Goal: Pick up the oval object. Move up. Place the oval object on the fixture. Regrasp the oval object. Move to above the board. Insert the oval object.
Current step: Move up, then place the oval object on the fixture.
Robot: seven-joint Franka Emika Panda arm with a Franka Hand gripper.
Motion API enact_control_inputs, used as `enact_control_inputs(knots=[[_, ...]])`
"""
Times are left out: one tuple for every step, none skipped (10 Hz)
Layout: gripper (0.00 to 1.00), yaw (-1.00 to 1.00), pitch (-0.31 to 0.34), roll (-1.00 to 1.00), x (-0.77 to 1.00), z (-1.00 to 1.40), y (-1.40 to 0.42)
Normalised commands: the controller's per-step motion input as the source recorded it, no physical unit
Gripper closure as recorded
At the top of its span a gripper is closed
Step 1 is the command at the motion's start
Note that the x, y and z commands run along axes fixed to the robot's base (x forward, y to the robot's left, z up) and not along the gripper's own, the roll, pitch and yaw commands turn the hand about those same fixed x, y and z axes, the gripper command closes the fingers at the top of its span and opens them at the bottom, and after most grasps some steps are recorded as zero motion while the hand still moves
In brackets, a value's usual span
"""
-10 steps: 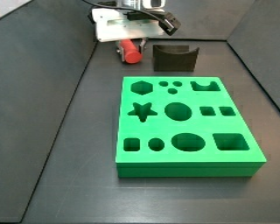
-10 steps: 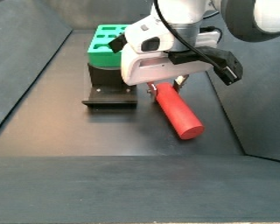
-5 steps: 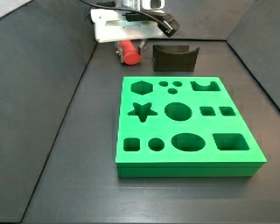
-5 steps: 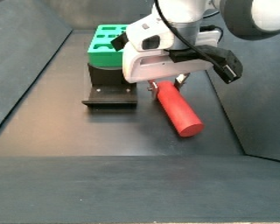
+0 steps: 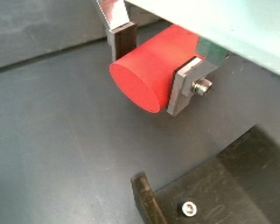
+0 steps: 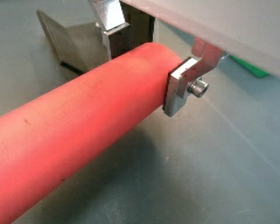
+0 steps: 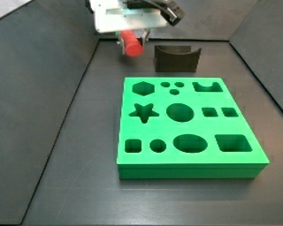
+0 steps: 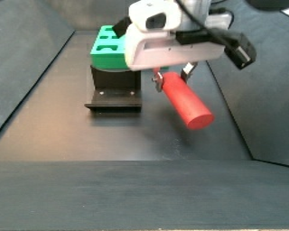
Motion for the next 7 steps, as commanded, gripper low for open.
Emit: enact_control_inputs(knots=[[1.0,0.0,0.035,-0.12,-0.03,0.3,0.01],[1.0,0.0,0.0,0.0,0.0,1.0,0.0],[1.0,-0.02,-0.007,-0.01,0.0,1.0,0.0],[1.0,-0.01,0.014,-0.03,-0.01,1.0,-0.01],[1.0,-0.01,0.021,-0.04,-0.01,1.0,-0.01],[1.0,0.0,0.027,-0.08,-0.02,1.0,-0.01],[1.0,0.0,0.029,-0.09,-0.02,1.0,-0.01]])
